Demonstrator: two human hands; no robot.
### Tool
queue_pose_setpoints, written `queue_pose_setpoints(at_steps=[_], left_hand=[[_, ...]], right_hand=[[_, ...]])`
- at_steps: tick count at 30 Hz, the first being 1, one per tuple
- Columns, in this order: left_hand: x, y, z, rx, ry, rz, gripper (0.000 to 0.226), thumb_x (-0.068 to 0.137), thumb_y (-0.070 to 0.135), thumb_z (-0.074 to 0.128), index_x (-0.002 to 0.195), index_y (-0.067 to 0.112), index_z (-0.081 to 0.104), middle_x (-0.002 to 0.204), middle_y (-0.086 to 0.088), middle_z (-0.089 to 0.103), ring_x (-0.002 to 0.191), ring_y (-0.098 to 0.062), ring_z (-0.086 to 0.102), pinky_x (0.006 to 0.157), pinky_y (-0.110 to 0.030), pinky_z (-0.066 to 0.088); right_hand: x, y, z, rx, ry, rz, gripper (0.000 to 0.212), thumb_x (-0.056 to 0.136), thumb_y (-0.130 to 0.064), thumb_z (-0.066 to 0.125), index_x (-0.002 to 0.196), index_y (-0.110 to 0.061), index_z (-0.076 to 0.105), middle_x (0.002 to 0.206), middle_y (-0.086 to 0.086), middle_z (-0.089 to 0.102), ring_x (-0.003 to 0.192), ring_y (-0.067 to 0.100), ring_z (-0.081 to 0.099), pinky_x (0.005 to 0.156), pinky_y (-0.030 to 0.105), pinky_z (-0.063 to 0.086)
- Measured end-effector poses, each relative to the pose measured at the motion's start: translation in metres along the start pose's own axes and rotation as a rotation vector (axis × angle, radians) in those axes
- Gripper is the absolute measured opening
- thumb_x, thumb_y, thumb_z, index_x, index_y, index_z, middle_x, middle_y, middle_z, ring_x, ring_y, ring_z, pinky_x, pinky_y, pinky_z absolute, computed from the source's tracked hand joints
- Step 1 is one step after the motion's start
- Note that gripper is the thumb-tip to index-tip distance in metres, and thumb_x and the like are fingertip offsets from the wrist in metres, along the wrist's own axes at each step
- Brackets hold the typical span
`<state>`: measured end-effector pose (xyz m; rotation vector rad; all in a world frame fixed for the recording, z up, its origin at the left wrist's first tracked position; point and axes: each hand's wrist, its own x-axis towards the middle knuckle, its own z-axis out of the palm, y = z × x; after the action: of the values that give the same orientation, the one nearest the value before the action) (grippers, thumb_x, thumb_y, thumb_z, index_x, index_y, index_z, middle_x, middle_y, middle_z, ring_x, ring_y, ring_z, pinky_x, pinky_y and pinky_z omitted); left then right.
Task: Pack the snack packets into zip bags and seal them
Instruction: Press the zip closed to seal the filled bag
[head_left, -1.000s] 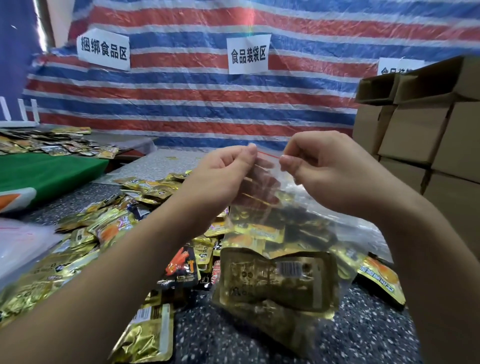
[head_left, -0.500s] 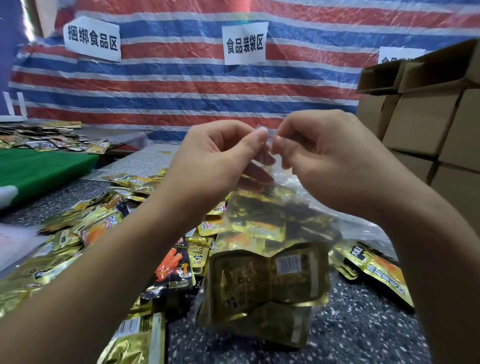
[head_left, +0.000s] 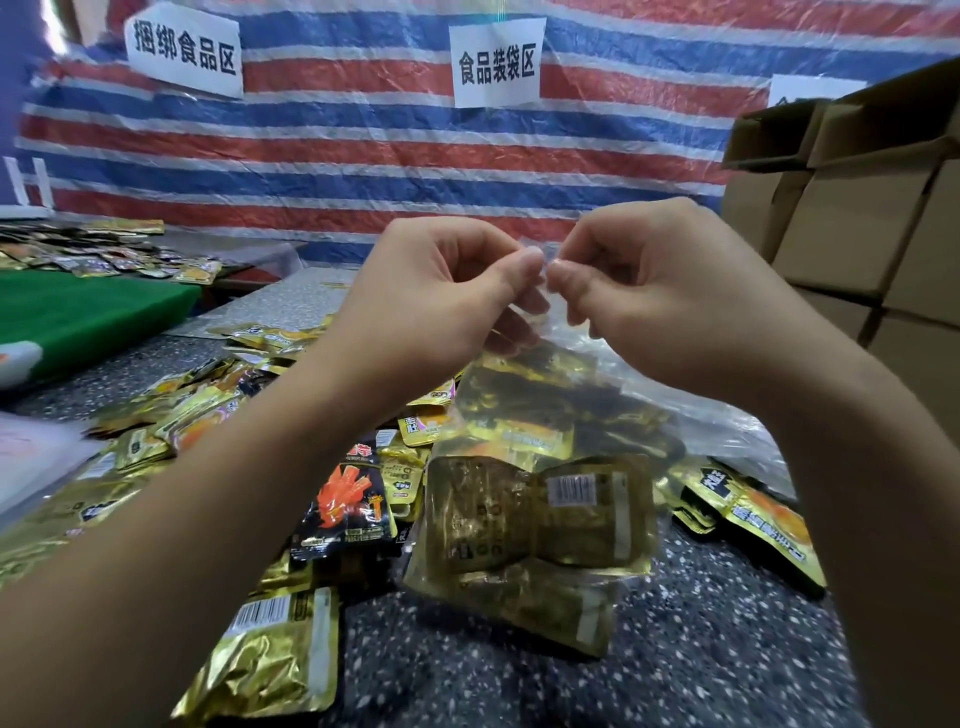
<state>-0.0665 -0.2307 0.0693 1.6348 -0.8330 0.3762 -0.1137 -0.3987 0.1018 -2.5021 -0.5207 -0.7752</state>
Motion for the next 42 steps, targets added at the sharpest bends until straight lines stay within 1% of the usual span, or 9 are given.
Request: queue_pose_setpoints(at_steps=[8,14,19,21,23,25,29,36,42], left_hand=[[0.001,-0.001,0.0,0.054,0.007,0.052,0.016,0.098,0.016,0.058,0.089,0.011,0.07,0.075,-0.004,0.073,0.062,-0.017,0.072,0.058,-0.028,0.058],[0.0,-0.004,0.005,0.118,0.075,0.162,0.018,0.098,0.012,0.059,0.085,0.005,0.069,0.067,0.001,0.07,0.058,-0.01,0.069,0.054,-0.02,0.051],[-0.002,-0.004,0.007,0.074,0.083,0.146,0.016,0.098,0.012,0.058,0.085,0.008,0.068,0.067,0.002,0.069,0.057,-0.01,0.068,0.053,-0.019,0.05],[-0.002,-0.002,0.007,0.061,0.083,0.148,0.016,0.098,0.012,0.058,0.085,0.009,0.067,0.068,0.0,0.069,0.057,-0.01,0.067,0.054,-0.02,0.051],[-0.002,-0.002,0.007,0.061,0.099,0.161,0.017,0.098,0.011,0.057,0.085,0.008,0.067,0.068,0.0,0.068,0.057,-0.01,0.067,0.054,-0.02,0.05],[-0.003,0.0,0.007,0.077,0.126,0.173,0.017,0.098,0.011,0.058,0.085,0.007,0.067,0.069,-0.001,0.068,0.057,-0.009,0.067,0.054,-0.018,0.05],[-0.004,0.002,0.006,0.116,0.202,0.201,0.019,0.098,0.014,0.059,0.084,0.006,0.068,0.069,-0.002,0.067,0.057,-0.009,0.066,0.054,-0.019,0.05],[-0.001,0.0,-0.004,0.165,0.345,0.197,0.021,0.099,0.017,0.058,0.083,0.008,0.067,0.068,-0.003,0.066,0.057,-0.012,0.063,0.055,-0.025,0.05],[0.008,-0.003,-0.021,0.187,0.473,0.221,0.022,0.099,0.021,0.058,0.082,0.011,0.068,0.068,-0.001,0.065,0.056,-0.013,0.061,0.056,-0.032,0.053]], right_hand=[[0.001,-0.002,0.004,-0.042,0.055,-0.042,0.017,0.097,-0.027,0.061,0.083,-0.019,0.066,0.071,-0.001,0.065,0.067,0.021,0.063,0.065,0.047,0.053],[0.0,-0.003,0.006,-0.029,0.081,-0.07,0.019,0.097,-0.026,0.061,0.08,-0.02,0.065,0.068,-0.002,0.063,0.065,0.021,0.06,0.062,0.045,0.052],[0.001,-0.002,0.001,-0.025,0.044,-0.067,0.018,0.096,-0.03,0.062,0.08,-0.023,0.067,0.069,-0.002,0.066,0.066,0.019,0.063,0.064,0.045,0.054],[0.0,-0.002,-0.001,-0.024,0.032,-0.061,0.015,0.095,-0.03,0.063,0.082,-0.024,0.068,0.07,-0.004,0.067,0.066,0.013,0.063,0.065,0.042,0.055],[0.0,0.0,-0.002,-0.031,0.03,-0.053,0.014,0.095,-0.028,0.064,0.081,-0.027,0.066,0.07,-0.008,0.065,0.065,0.006,0.061,0.06,0.028,0.052],[0.0,-0.001,-0.002,-0.045,0.053,-0.047,0.016,0.095,-0.026,0.065,0.078,-0.028,0.065,0.066,-0.011,0.062,0.061,0.001,0.056,0.054,0.014,0.043],[0.0,-0.003,0.0,-0.053,0.113,-0.044,0.022,0.094,-0.028,0.065,0.073,-0.027,0.065,0.062,-0.011,0.06,0.058,0.002,0.053,0.051,0.013,0.039],[0.002,0.005,-0.001,-0.056,0.093,-0.01,0.022,0.095,-0.028,0.064,0.073,-0.027,0.064,0.063,-0.013,0.061,0.057,0.001,0.052,0.053,0.017,0.04],[0.003,0.015,-0.007,-0.128,0.094,0.004,0.026,0.095,-0.029,0.063,0.07,-0.031,0.058,0.064,-0.015,0.058,0.061,-0.005,0.053,0.051,0.013,0.036]])
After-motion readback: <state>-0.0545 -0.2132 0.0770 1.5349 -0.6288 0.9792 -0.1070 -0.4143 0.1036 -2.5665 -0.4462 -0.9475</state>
